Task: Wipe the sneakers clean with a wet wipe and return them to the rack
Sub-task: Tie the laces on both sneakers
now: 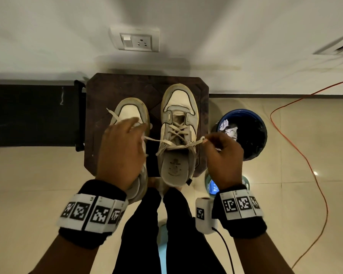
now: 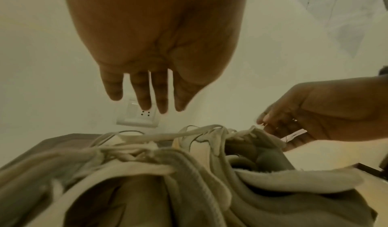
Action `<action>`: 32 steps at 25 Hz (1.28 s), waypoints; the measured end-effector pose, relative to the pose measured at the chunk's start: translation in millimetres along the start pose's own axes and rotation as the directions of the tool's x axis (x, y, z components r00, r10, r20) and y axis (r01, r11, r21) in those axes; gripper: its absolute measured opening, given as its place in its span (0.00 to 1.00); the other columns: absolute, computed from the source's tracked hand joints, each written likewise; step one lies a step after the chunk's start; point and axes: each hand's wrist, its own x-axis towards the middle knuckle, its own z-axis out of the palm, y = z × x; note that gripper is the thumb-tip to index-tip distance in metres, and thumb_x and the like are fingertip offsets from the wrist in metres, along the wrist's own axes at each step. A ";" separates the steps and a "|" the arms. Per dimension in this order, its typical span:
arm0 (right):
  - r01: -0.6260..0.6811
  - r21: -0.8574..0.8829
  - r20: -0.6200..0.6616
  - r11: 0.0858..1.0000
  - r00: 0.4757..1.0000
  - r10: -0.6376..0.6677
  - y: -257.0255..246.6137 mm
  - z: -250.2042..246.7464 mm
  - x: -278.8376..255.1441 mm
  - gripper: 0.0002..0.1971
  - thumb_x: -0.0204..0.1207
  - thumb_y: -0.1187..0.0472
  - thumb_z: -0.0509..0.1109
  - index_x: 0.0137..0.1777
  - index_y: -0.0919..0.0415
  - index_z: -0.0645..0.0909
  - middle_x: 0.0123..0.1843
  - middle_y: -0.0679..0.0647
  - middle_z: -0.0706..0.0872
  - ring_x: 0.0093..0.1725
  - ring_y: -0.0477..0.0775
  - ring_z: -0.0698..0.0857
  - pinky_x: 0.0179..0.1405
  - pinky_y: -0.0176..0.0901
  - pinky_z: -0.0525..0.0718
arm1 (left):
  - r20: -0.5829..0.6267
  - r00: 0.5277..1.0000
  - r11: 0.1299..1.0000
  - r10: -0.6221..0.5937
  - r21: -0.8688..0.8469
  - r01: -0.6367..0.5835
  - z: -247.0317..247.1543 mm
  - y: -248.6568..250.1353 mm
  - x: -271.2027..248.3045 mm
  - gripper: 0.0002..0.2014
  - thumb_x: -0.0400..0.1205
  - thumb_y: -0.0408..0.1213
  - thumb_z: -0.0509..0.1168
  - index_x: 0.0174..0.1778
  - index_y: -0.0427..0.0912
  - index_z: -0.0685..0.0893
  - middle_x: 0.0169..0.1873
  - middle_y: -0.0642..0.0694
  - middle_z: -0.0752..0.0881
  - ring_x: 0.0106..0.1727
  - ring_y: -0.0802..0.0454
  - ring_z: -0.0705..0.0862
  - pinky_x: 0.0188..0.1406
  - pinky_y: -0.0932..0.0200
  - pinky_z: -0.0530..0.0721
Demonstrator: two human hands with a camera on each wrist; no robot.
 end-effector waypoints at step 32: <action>-0.047 0.471 0.258 0.881 0.962 -0.086 -18.0 17.6 10.4 0.07 0.80 0.64 0.67 0.48 0.62 0.87 0.43 0.55 0.92 0.48 0.54 0.90 0.51 0.45 0.85 | 0.135 0.974 0.355 -0.179 -0.915 0.192 12.8 33.1 9.0 0.06 0.81 0.31 0.67 0.47 0.38 0.90 0.40 0.45 0.92 0.45 0.54 0.90 0.50 0.64 0.85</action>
